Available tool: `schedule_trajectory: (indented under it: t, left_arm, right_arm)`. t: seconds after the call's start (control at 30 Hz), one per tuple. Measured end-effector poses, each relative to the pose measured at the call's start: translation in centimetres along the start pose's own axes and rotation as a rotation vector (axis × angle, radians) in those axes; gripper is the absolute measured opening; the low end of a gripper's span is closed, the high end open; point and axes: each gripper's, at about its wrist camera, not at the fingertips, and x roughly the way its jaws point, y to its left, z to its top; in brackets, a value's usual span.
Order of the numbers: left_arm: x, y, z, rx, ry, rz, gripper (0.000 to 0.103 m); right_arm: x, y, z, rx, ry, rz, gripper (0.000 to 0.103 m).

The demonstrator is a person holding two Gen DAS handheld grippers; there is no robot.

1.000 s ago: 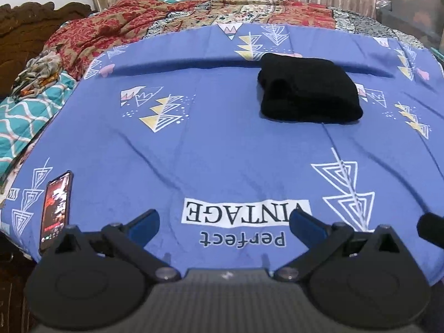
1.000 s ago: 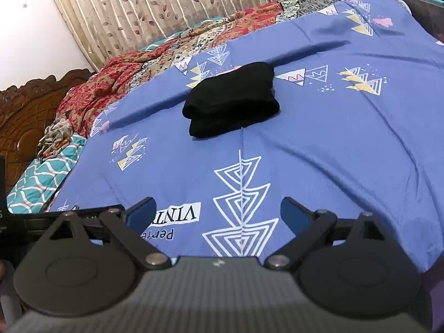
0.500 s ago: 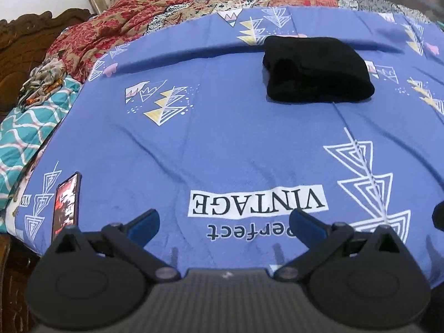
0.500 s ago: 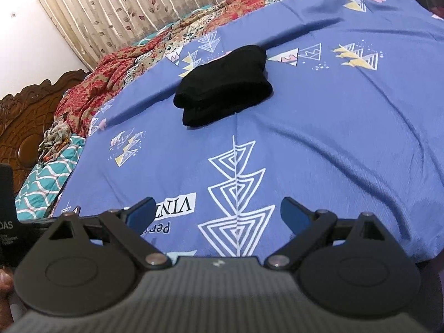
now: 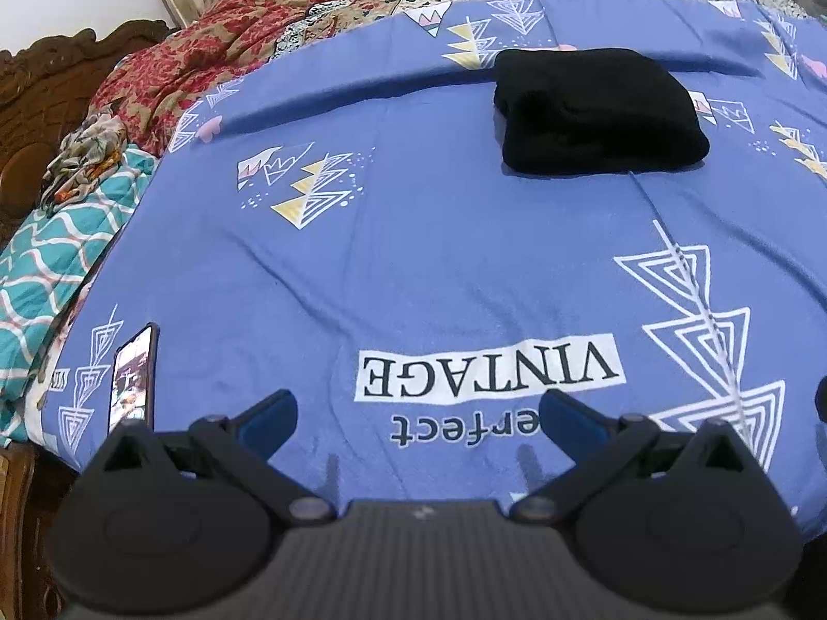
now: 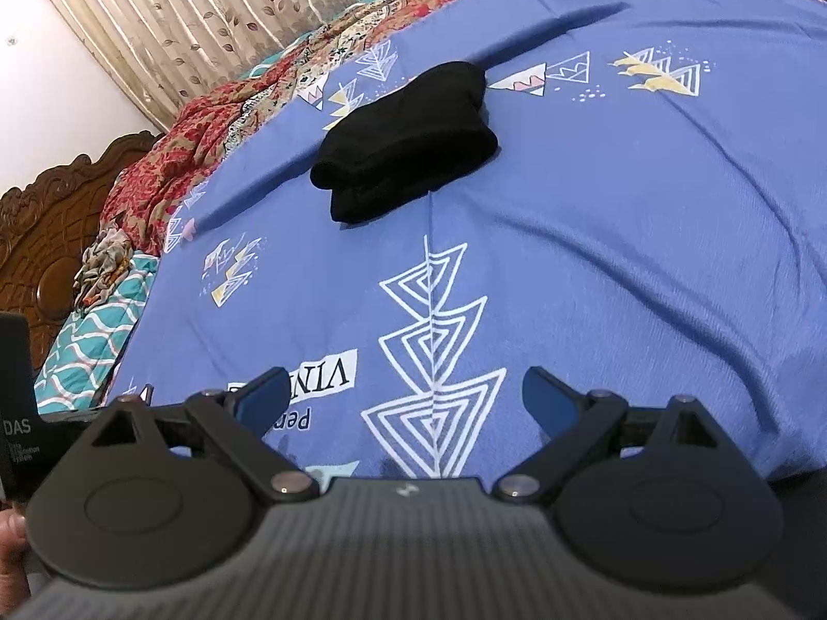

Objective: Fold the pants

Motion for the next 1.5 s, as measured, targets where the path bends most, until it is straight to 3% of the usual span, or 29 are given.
schedule_trajectory:
  t: [0.4, 1.5]
  left_arm:
    - [0.0, -0.8, 0.2, 0.041, -0.002, 0.020, 0.103]
    - [0.0, -1.1, 0.3, 0.038, 0.017, 0.001, 0.103]
  right_arm:
    - [0.1, -0.5, 0.1, 0.009, 0.011, 0.008, 0.098]
    - [0.1, -0.8, 0.3, 0.014, 0.015, 0.009, 0.098]
